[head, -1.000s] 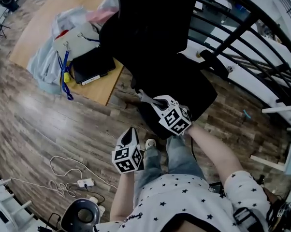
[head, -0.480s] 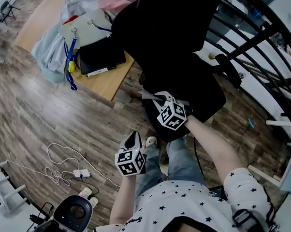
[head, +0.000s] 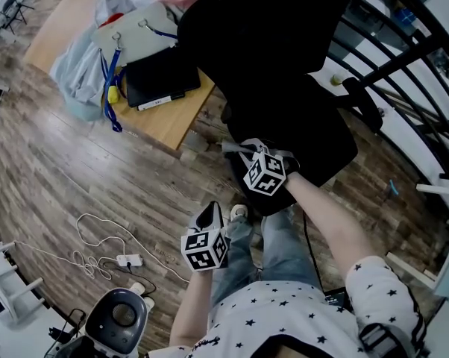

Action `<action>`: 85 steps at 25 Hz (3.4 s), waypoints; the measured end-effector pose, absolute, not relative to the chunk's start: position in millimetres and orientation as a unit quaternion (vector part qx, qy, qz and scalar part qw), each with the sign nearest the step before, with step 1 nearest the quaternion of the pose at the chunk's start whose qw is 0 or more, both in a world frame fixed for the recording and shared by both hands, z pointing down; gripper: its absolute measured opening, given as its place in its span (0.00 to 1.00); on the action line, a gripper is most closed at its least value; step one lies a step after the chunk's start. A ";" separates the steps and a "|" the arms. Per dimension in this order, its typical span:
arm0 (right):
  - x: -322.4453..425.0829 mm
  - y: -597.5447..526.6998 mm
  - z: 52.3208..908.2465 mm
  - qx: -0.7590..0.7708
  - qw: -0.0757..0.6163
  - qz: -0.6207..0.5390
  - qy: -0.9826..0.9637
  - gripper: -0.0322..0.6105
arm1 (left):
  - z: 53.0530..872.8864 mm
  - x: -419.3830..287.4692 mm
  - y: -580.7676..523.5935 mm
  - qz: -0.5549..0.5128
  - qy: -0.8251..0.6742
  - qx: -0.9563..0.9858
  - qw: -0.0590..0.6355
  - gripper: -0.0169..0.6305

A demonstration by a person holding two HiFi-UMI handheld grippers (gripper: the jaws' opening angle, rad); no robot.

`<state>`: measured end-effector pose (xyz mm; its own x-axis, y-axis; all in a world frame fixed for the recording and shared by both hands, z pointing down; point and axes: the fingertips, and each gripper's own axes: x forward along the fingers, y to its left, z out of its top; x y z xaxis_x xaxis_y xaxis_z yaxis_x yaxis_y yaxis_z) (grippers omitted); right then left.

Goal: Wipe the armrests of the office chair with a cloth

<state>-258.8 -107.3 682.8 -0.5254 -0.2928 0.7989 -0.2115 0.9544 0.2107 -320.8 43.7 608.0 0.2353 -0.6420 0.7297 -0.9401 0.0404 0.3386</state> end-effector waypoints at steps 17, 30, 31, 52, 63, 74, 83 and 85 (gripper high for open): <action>-260.8 -89.9 706.0 0.122 0.494 0.007 -0.861 0.09 | 608.7 -328.5 53.0 0.181 -0.588 0.671 0.414 0.04; -257.2 -79.0 706.7 0.128 0.513 0.009 -0.849 0.09 | 603.3 -335.5 57.8 0.188 -0.570 0.691 0.403 0.04; -256.7 -77.4 707.0 0.129 0.513 0.010 -0.848 0.09 | 603.6 -336.8 58.2 0.188 -0.569 0.692 0.403 0.04; -233.6 -23.8 705.0 0.125 0.507 0.007 -0.853 0.09 | 614.0 -315.7 93.1 0.189 -0.558 0.695 0.411 0.04; -211.1 14.3 704.4 0.122 0.503 0.014 -0.855 0.09 | 613.3 -285.6 125.3 0.189 -0.553 0.699 0.412 0.04; -190.6 45.9 703.8 0.116 0.498 0.017 -0.859 0.09 | 611.0 -261.9 145.6 0.188 -0.555 0.701 0.407 0.04; -175.0 67.0 702.6 0.108 0.495 0.011 -0.862 0.09 | 608.1 -242.3 162.1 0.188 -0.560 0.699 0.404 0.04; -171.7 71.4 703.1 0.106 0.495 0.010 -0.862 0.09 | 608.4 -237.6 166.4 0.187 -0.560 0.699 0.404 0.04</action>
<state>-171.7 71.4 703.1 -0.4876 -0.1735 0.8557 -0.1924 0.9773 0.0886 -237.6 166.4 608.4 0.3022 -0.6318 0.7138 -0.9339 -0.0461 0.3546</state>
